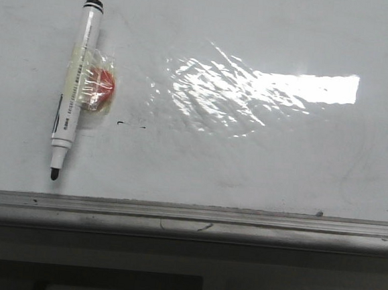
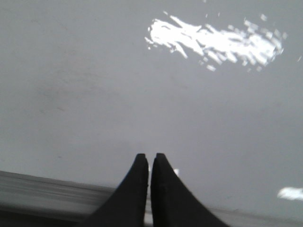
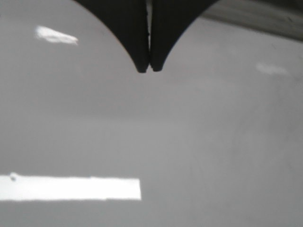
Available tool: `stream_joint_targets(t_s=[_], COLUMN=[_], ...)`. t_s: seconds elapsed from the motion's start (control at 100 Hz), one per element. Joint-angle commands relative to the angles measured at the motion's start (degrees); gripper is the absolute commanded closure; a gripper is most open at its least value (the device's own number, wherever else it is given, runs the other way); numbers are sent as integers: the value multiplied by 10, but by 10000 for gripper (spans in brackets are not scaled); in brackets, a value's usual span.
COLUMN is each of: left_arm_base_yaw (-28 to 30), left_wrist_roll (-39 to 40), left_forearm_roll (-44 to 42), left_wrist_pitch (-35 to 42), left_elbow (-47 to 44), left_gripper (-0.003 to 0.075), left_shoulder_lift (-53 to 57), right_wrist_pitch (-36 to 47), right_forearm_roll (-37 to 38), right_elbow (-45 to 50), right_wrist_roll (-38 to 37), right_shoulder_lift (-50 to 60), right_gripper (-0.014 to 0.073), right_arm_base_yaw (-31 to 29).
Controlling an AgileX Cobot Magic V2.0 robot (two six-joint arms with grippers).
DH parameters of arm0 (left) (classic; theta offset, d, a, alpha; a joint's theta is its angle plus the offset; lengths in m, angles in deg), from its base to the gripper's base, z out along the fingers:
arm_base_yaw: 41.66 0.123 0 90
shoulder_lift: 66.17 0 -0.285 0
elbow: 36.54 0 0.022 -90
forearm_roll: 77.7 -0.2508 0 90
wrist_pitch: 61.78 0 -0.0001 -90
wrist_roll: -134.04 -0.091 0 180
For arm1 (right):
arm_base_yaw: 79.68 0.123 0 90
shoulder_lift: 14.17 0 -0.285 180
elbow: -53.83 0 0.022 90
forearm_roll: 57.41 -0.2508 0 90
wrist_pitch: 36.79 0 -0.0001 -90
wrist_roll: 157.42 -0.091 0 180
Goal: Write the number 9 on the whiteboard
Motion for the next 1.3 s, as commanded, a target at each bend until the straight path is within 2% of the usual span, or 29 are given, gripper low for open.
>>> stream_joint_targets(t_s=[0.0,0.1,0.16,0.31,0.38,0.45,0.5,0.61,0.68,0.73,0.78,0.81,0.88,0.93,0.99,1.05,1.14,1.29], left_arm_base_yaw=[0,0,0,-2,-8,-13,-13,-13,-13,-13,-13,-13,-13,-20,-41,-66,-113,-232], left_wrist_roll=[3,3,3,-10,-68,-169,-212,-217,-217,-218,-225,-228,-228,-246,-287,-317,-335,-335], left_forearm_roll=[192,331,379,408,403,384,355,223,171,158,164,173,195,218,242,263,283,283], left_wrist_pitch=[55,80,90,77,55,30,14,-48,-109,-151,-182,-198,-231,-244,-248,-249,-239,-168], left_elbow=[-11,-11,-11,-3,24,67,102,187,225,249,267,276,291,295,295,295,295,295], left_gripper=[741,741,741,741,741,741,741,740,727,672,563,465,288,225,239,304,368,367], left_shoulder_lift=[16,16,16,16,16,15,8,-35,-87,-129,-171,-195,-251,-283,-312,-334,-358,-398], right_wrist_pitch=[134,218,242,225,163,60,-23,-205,-262,-291,-313,-326,-348,-362,-372,-380,-376,-361], right_forearm_roll=[-51,-83,-104,-254,-250,-217,-183,-97,-60,-39,-34,-34,-34,-35,-40,-52,-71,-76], right_elbow=[15,14,11,-13,-45,-96,-141,-253,-303,-335,-362,-377,-398,-405,-405,-405,-405,-405], right_wrist_roll=[-3,-7,-14,-15,-14,6,21,22,22,22,27,34,45,45,45,45,45,45], right_shoulder_lift=[9,9,9,9,9,6,-2,-39,-71,-94,-118,-135,-168,-186,-209,-226,-235,-236], right_gripper=[655,655,655,655,655,655,655,655,651,631,582,540,405,295,210,164,163,163], right_arm_base_yaw=[0,0,0,0,0,0,0,0,0,0,0,0,0,0,0,0,0,0])
